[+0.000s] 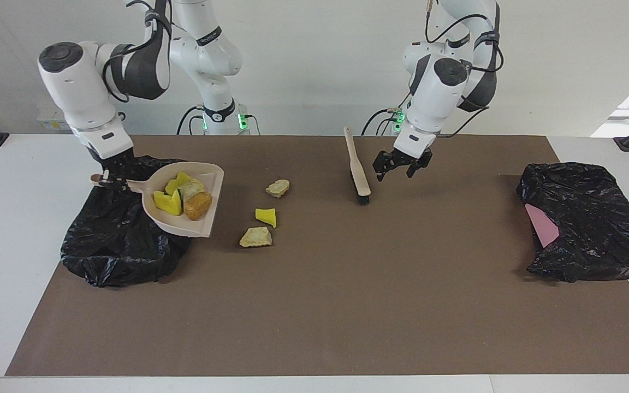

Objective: Sweep and dump trash in bin
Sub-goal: 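Carry the loaded dustpan to the black bag with the right gripper, then tilt the dustpan over the bag with the right gripper to dump debris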

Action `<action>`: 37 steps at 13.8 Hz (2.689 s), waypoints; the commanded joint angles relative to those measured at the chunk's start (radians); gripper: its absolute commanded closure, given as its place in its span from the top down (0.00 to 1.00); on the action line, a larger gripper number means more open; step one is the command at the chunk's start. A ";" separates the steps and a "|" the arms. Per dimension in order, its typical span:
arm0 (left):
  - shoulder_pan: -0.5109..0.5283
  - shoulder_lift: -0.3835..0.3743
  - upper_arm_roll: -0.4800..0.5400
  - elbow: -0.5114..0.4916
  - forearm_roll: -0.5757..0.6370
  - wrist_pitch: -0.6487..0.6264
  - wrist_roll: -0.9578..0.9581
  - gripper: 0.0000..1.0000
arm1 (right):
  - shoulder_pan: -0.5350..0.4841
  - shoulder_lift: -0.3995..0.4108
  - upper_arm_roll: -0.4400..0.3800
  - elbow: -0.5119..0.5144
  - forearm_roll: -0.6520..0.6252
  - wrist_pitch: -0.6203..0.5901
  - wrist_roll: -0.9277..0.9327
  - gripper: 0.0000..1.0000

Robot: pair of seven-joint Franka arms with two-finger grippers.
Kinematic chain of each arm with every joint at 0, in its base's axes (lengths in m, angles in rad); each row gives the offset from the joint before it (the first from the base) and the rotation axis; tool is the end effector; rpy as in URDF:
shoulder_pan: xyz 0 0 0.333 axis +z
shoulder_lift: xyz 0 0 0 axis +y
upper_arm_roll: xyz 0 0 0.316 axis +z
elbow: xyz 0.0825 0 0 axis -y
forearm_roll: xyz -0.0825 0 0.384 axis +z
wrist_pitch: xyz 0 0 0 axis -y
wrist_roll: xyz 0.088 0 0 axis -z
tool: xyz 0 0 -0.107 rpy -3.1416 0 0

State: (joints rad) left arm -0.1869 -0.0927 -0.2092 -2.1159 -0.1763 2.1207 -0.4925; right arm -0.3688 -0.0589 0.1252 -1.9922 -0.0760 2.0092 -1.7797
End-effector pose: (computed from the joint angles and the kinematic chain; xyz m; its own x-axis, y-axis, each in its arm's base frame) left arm 0.4878 -0.2148 0.4631 0.9833 0.1815 0.0136 0.1769 -0.9704 0.1646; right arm 0.5310 -0.1355 0.4942 0.0075 0.9957 -0.0919 0.9984 -0.0024 0.0561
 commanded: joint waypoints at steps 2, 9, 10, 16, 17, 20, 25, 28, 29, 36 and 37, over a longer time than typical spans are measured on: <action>0.093 0.106 -0.007 0.239 0.055 -0.154 0.104 1.00 | -0.143 -0.028 0.005 -0.011 0.009 0.019 -0.193 0.00; 0.233 0.148 -0.001 0.450 0.141 -0.379 0.444 1.00 | -0.098 -0.059 0.008 -0.095 -0.339 0.152 -0.045 0.00; 0.248 0.148 -0.001 0.468 0.150 -0.395 0.484 1.00 | -0.073 -0.067 0.008 -0.103 -0.385 0.151 -0.002 0.00; 0.285 0.146 0.001 0.484 0.144 -0.401 0.463 1.00 | 0.022 -0.117 0.008 -0.152 -0.674 0.094 0.235 0.00; 0.287 0.146 0.001 0.490 0.144 -0.404 0.459 1.00 | 0.039 -0.130 0.008 -0.169 -0.697 0.076 0.259 0.00; 0.288 0.146 -0.001 0.499 0.143 -0.430 0.451 1.00 | 0.095 -0.151 0.008 -0.178 -0.795 -0.018 0.348 0.00; 0.267 0.131 0.032 0.508 0.149 -0.444 0.422 1.00 | 0.185 -0.206 0.010 -0.174 -0.933 -0.128 0.382 0.00; 0.144 0.120 0.177 0.518 0.149 -0.446 0.425 1.00 | 0.198 -0.236 0.017 -0.154 -1.007 -0.142 0.370 0.00; 0.130 0.116 0.186 0.514 0.150 -0.446 0.436 1.00 | 0.198 -0.234 0.019 -0.145 -1.008 -0.145 0.364 0.00; 0.130 0.099 0.185 0.504 0.159 -0.499 0.486 1.00 | 0.223 -0.123 0.117 0.047 -0.833 -0.232 0.414 0.00; 0.130 0.100 0.185 0.508 0.161 -0.510 0.486 1.00 | 0.229 -0.078 0.131 0.108 -0.785 -0.268 0.446 0.00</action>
State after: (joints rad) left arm -0.0355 0.0211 -0.0441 -1.6132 -0.0426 1.6504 -0.0202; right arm -0.1537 -0.2379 0.2199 -2.0270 -0.9310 1.8292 -1.3788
